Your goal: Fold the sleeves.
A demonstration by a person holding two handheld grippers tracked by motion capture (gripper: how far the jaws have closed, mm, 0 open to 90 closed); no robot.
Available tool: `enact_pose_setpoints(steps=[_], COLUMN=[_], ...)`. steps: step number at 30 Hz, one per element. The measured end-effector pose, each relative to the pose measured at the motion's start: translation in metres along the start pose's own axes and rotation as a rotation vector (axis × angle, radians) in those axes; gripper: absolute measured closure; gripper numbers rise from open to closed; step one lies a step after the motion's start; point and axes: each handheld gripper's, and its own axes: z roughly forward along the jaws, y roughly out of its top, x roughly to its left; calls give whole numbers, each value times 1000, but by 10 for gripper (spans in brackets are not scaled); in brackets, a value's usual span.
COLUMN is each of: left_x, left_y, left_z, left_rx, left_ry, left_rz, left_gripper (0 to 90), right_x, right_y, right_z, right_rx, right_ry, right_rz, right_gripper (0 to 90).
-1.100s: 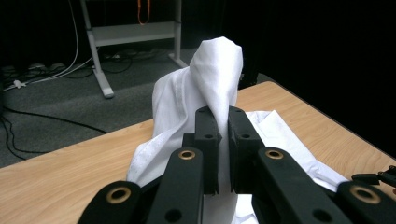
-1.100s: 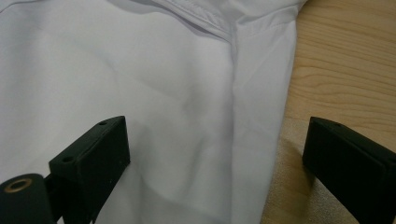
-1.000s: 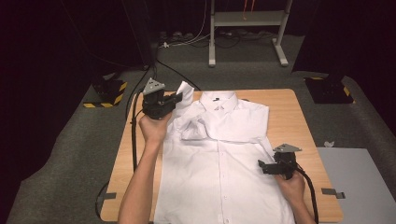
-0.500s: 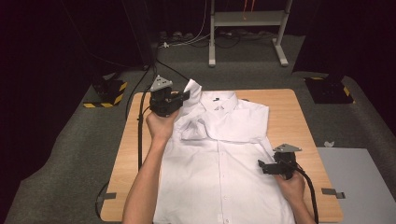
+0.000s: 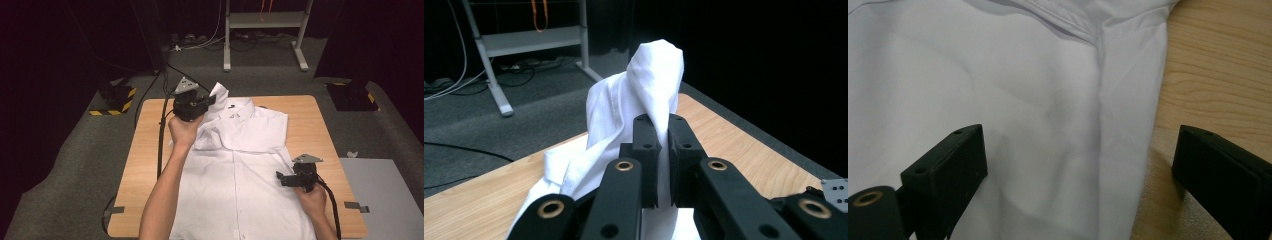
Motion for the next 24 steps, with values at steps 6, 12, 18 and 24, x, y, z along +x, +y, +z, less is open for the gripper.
enact_pose_setpoints(steps=[6, 12, 18, 24], left_x=[-9, -13, -16, -21], left_y=[4, 6, 7, 9], left_z=[12, 20, 27, 38], left_rx=[-6, -8, -3, 8], left_ry=[-27, -39, -49, -64], left_rz=[9, 12, 14, 22], left_gripper=[847, 847, 847, 846], right_x=[0, 0, 0, 0], right_y=[0, 0, 0, 0], right_z=[0, 0, 0, 0], right_rx=[1, 1, 0, 1], right_ry=[1, 1, 1, 0], right_rz=[-1, -1, -1, -2], right_gripper=[71, 71, 71, 71])
